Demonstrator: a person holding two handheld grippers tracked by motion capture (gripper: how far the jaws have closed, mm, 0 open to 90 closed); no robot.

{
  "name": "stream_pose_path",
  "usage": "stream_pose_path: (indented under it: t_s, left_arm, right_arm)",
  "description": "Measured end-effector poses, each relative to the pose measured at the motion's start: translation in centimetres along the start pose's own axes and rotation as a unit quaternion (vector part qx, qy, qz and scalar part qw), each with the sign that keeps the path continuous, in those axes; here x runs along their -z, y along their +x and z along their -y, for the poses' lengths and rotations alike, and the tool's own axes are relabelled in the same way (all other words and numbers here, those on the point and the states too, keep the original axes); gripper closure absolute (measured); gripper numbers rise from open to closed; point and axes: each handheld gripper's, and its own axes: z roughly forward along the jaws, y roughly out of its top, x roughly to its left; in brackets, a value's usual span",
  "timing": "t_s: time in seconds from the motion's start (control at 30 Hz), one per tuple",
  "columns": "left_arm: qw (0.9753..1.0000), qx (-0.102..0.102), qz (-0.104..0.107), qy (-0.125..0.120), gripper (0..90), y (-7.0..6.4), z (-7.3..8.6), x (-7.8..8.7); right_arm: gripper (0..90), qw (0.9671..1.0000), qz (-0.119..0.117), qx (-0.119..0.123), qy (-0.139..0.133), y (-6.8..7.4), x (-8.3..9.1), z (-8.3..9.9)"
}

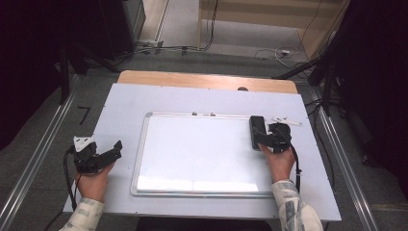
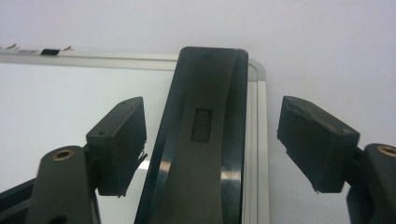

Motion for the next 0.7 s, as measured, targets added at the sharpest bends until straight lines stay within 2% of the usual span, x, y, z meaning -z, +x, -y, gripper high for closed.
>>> stream_pose_path:
  t_s: [0.07, 0.2, 0.37, 0.7]
  left_arm:
    - [1.0000, 0.000, 0.000, -0.001, 11.4, -0.1, 0.0, 0.0]
    - [1.0000, -0.002, 0.000, 0.001, 11.4, -0.1, 0.0, 0.0]
    - [1.0000, -0.004, 0.000, 0.001, 11.3, -0.2, 0.1, 0.0]
    - [1.0000, -0.006, 0.001, 0.002, 11.3, -0.3, 0.1, -0.1]
  right_arm:
    - [20.5, 0.9999, -0.005, 0.014, -0.004, -0.2, 0.5, 0.3]
    - [18.6, 0.9994, -0.022, 0.026, -0.009, -0.5, 1.4, 1.0]
    - [18.2, 0.9989, -0.027, 0.032, -0.022, -0.8, 2.6, 1.4]
    - [18.2, 0.9985, -0.031, 0.029, -0.034, -1.4, 4.4, 1.9]
